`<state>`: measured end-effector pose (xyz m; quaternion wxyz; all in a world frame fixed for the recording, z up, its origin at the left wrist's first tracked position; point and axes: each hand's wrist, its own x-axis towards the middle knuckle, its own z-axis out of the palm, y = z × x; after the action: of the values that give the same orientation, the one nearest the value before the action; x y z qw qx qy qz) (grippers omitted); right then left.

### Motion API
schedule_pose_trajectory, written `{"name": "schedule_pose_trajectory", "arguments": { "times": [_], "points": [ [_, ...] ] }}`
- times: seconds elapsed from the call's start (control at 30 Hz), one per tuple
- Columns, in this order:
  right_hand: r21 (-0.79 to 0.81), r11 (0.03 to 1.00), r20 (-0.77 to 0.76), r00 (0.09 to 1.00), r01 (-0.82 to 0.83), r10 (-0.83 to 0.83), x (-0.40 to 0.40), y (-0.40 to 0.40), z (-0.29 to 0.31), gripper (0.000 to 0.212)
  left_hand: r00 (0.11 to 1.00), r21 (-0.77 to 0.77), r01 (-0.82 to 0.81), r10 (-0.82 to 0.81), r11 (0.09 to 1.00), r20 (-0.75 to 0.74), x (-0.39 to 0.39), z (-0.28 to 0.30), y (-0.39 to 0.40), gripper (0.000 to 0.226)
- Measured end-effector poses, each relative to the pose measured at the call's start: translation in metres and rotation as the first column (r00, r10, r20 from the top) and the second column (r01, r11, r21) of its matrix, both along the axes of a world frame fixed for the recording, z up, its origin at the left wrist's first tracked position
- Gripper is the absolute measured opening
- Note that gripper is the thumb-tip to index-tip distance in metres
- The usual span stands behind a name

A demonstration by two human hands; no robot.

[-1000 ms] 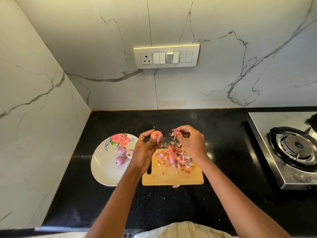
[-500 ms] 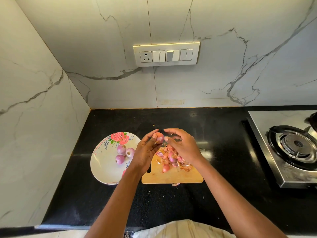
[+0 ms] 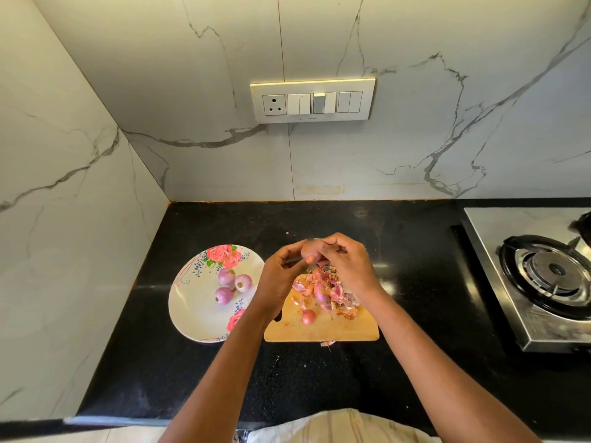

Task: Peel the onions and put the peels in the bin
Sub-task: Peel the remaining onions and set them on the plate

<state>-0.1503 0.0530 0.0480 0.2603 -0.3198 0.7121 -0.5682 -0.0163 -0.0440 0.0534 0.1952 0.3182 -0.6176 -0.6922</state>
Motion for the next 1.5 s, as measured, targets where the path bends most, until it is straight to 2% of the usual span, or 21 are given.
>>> {"name": "schedule_pose_trajectory", "arguments": {
  "times": [0.23, 0.33, 0.43, 0.67, 0.8, 0.93, 1.13, 1.23, 1.3, 1.5],
  "points": [
    [0.014, 0.999, -0.056, 0.997, 0.053, -0.052, 0.001, 0.002, 0.006, 0.016, 0.998, -0.001, -0.048, 0.048, 0.999, -0.03, -0.003, -0.005, 0.002, 0.04],
    [-0.006, 1.0, -0.035, 0.999, 0.005, -0.005, 0.001, 0.003, 0.009, 0.024, 0.996, 0.048, -0.045, 0.049, 0.998, -0.081, -0.004, -0.001, 0.003, 0.041],
    [-0.006, 0.997, -0.053, 0.996, -0.072, 0.071, 0.002, 0.001, 0.01, 0.028, 0.995, 0.031, -0.029, 0.032, 0.999, -0.096, -0.004, 0.001, 0.0, 0.039],
    [-0.071, 0.996, 0.026, 0.998, 0.06, -0.058, 0.006, 0.002, 0.003, 0.02, 0.997, 0.074, -0.01, 0.015, 0.997, -0.07, -0.007, -0.003, 0.001, 0.035],
    [-0.044, 0.993, -0.032, 0.994, 0.106, -0.107, 0.01, 0.001, 0.004, 0.018, 0.997, 0.114, -0.011, 0.019, 0.993, -0.073, -0.004, -0.003, 0.004, 0.033],
    [0.0, 0.989, -0.177, 0.973, 0.15, -0.148, 0.01, 0.003, 0.005, 0.013, 0.998, 0.11, -0.014, 0.02, 0.994, -0.053, -0.003, -0.004, 0.007, 0.03],
    [-0.024, 1.0, -0.22, 0.975, 0.006, -0.011, 0.007, 0.005, 0.007, 0.016, 0.997, 0.087, -0.041, 0.046, 0.995, -0.061, -0.003, 0.002, 0.003, 0.043],
    [0.05, 0.986, -0.224, 0.961, -0.158, 0.165, 0.001, 0.008, 0.012, 0.029, 1.0, 0.022, -0.005, 0.006, 1.0, -0.019, 0.0, 0.003, -0.007, 0.035],
    [0.112, 0.971, -0.273, 0.933, -0.211, 0.234, -0.003, 0.008, 0.012, 0.037, 0.999, -0.024, 0.045, -0.044, 0.999, 0.016, 0.005, 0.003, -0.014, 0.031],
    [0.085, 0.971, -0.436, 0.868, -0.225, 0.239, -0.005, 0.011, 0.006, 0.035, 0.989, -0.126, 0.14, -0.133, 0.982, 0.06, 0.002, 0.003, -0.014, 0.034]
  ]
}}
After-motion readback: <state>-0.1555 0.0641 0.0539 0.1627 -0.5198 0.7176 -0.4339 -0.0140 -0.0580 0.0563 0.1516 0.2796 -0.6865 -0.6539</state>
